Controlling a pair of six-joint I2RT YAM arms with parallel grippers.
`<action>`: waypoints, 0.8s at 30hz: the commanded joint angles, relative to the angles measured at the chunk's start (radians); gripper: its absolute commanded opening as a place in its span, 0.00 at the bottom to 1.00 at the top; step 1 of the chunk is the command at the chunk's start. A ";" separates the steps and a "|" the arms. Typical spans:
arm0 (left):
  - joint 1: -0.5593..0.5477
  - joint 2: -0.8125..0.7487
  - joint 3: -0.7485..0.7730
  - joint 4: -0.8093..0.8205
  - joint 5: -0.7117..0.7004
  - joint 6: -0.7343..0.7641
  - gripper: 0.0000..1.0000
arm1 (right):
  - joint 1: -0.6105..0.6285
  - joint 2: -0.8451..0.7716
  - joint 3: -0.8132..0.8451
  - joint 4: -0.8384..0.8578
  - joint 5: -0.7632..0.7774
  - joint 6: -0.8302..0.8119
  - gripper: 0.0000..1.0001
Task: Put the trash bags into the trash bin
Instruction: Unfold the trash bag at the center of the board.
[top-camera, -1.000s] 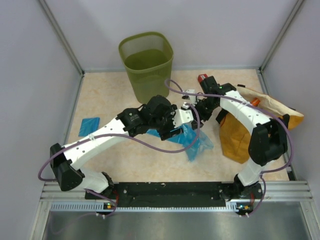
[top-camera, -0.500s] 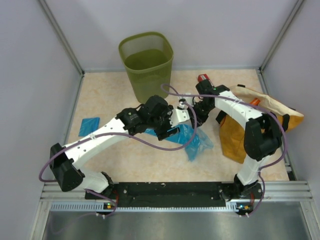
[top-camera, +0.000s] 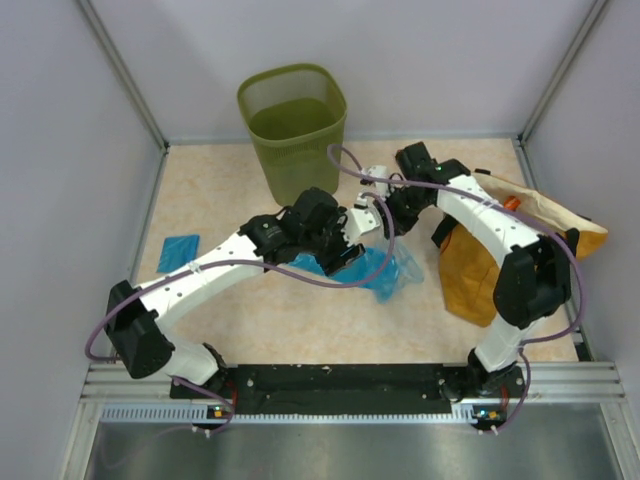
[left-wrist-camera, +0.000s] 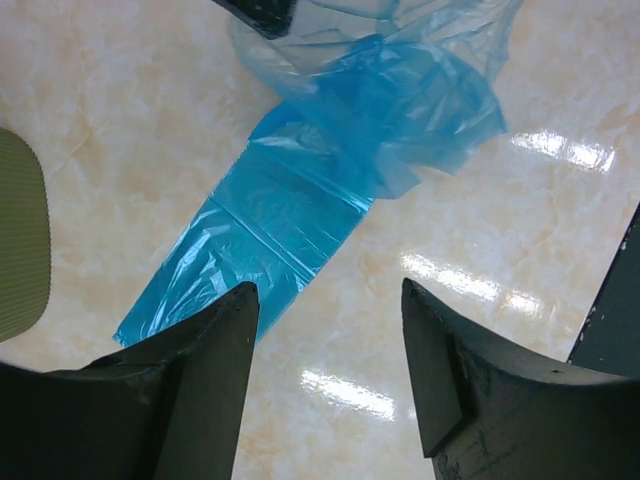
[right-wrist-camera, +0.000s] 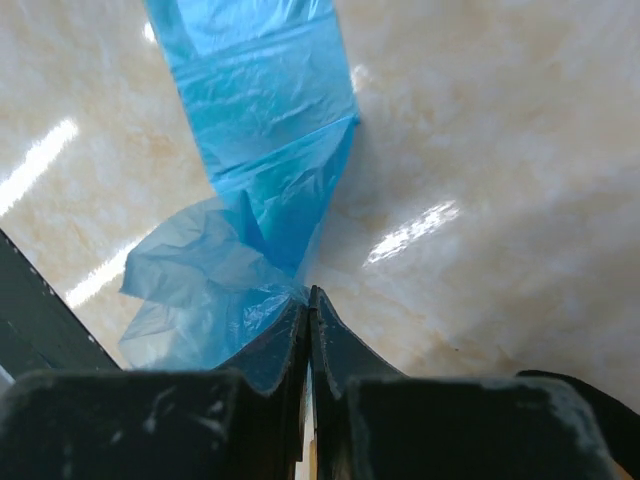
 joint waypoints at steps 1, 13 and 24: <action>0.004 0.004 0.048 0.100 0.018 -0.098 0.63 | 0.007 -0.103 0.147 0.044 0.020 0.121 0.00; 0.038 -0.053 0.108 0.244 -0.083 -0.282 0.57 | 0.007 -0.129 0.314 0.155 0.192 0.284 0.00; 0.150 -0.018 0.186 0.230 0.052 -0.568 0.46 | 0.007 -0.277 0.197 0.428 0.273 0.399 0.00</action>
